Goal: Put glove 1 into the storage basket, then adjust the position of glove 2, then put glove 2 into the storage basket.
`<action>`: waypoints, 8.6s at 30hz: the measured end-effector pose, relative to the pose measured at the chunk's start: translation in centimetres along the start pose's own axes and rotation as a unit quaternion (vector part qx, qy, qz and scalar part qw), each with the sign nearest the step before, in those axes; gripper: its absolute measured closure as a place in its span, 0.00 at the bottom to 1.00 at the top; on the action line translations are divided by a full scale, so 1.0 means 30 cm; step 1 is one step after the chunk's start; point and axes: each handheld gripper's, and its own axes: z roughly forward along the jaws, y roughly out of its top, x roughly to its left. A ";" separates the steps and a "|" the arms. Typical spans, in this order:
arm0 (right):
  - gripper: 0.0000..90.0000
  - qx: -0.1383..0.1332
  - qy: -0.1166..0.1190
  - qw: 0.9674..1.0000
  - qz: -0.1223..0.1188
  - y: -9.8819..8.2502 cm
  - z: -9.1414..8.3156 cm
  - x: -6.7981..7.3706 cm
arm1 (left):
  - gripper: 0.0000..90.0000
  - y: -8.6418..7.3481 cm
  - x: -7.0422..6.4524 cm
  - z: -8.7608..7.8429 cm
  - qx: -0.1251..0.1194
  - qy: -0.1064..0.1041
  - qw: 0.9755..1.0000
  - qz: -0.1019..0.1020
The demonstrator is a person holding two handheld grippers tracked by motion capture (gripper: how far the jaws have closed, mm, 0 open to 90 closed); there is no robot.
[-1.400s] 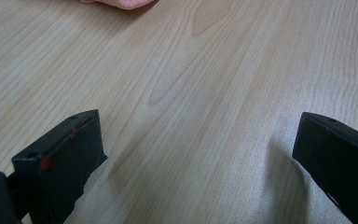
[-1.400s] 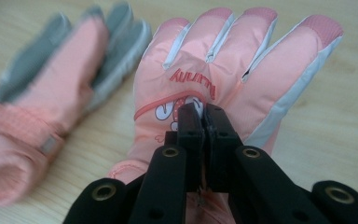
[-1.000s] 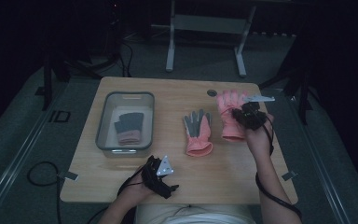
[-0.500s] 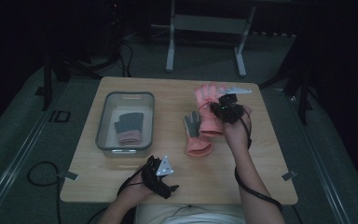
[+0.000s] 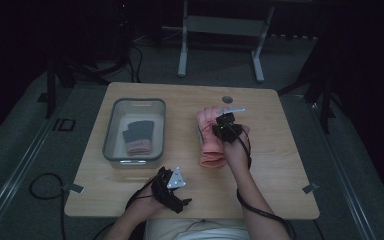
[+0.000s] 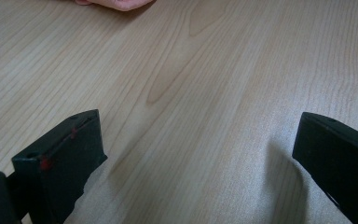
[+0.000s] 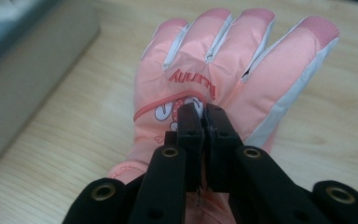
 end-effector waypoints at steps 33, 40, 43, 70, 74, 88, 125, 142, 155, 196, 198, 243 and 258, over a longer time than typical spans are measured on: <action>0.74 -0.023 0.054 0.998 -0.017 -0.026 -0.087 -0.077 | 0.02 0.006 -0.001 0.001 -0.001 -0.005 1.000 -0.007; 0.74 -0.025 0.058 0.998 -0.024 -0.045 -0.126 -0.126 | 0.02 0.015 -0.005 -0.005 -0.003 -0.005 1.000 -0.012; 0.74 -0.024 0.062 0.998 -0.024 -0.058 -0.137 -0.144 | 0.02 0.023 -0.002 -0.014 -0.025 -0.021 0.999 -0.031; 0.68 -0.044 0.069 0.994 -0.066 -0.024 -0.147 -0.222 | 0.12 0.431 0.173 -0.081 -0.045 0.046 0.992 -0.112; 0.65 -0.040 0.073 0.995 -0.063 0.006 -0.091 -0.188 | 0.20 0.472 0.275 -0.061 -0.055 0.065 0.984 -0.154; 0.49 0.048 0.098 0.994 -0.013 -0.090 0.088 -0.228 | 0.23 0.386 0.422 0.192 0.035 0.033 0.958 -0.283; 0.75 -0.004 0.183 0.982 0.044 -0.068 -0.016 -0.233 | 0.86 0.484 0.412 0.105 -0.004 -0.040 0.953 -0.301; 0.75 -0.046 0.212 0.976 0.007 0.147 -0.100 -0.079 | 0.86 0.523 0.481 -0.188 -0.018 0.021 0.956 -0.292; 0.75 -0.051 0.234 0.971 -0.025 0.273 -0.070 0.084 | 0.86 0.450 0.553 -0.362 -0.017 0.060 0.951 -0.304; 0.75 0.003 0.281 0.958 -0.050 0.339 0.273 0.490 | 0.86 0.059 0.730 -0.472 0.043 0.115 0.916 -0.382; 0.75 0.012 0.280 0.959 -0.049 0.323 0.294 0.485 | 0.86 0.050 0.730 -0.455 0.049 0.113 0.916 -0.383; 0.51 0.049 0.260 0.963 -0.056 0.302 0.323 0.423 | 0.44 -0.013 0.730 -0.395 0.071 0.143 0.897 -0.412; 0.47 0.018 0.277 0.958 -0.064 0.325 0.251 0.408 | 0.42 0.016 0.725 -0.455 0.034 0.149 0.903 -0.402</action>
